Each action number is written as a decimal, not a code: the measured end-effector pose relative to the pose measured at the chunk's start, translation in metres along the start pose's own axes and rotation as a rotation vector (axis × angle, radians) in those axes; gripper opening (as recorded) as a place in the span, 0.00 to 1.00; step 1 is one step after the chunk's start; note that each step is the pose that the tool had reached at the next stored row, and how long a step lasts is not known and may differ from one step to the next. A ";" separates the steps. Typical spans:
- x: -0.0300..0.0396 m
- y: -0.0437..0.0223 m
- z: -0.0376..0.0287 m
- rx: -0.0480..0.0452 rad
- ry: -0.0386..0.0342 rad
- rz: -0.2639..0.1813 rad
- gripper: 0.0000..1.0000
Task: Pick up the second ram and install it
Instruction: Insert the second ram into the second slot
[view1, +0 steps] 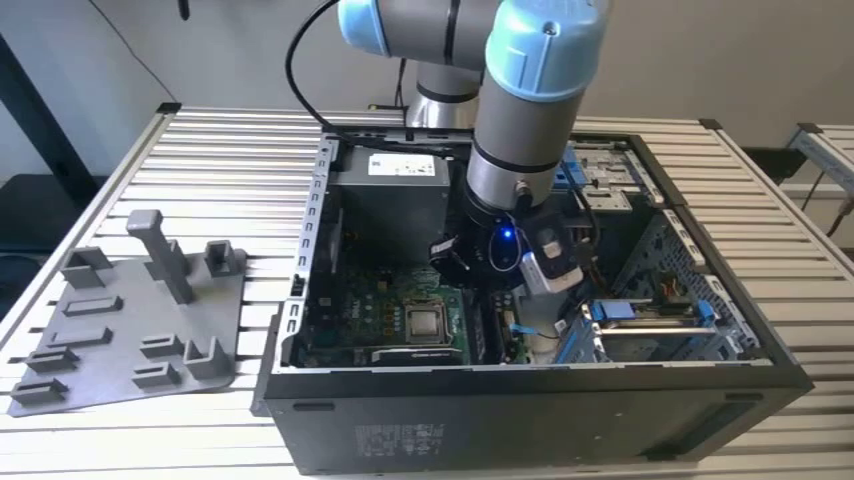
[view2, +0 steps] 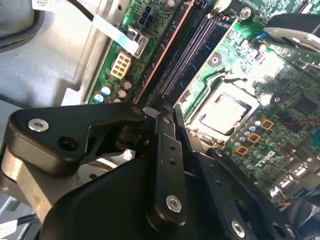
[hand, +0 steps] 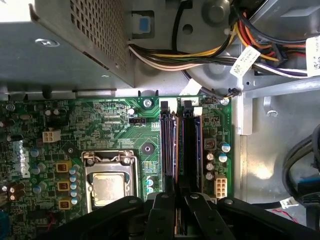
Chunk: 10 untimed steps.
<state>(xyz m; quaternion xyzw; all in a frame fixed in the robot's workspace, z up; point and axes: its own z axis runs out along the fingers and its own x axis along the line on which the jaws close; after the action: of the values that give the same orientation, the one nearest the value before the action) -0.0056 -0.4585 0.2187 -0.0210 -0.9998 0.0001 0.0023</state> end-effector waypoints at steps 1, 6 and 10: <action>0.0000 0.0001 0.0002 -0.0004 -0.0001 -0.006 0.14; 0.0004 0.0002 0.0005 -0.0009 -0.0008 -0.053 0.14; 0.0004 0.0001 0.0014 -0.0001 -0.0006 -0.057 0.14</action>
<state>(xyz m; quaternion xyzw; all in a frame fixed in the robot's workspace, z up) -0.0060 -0.4584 0.2173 0.0075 -1.0000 0.0000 0.0020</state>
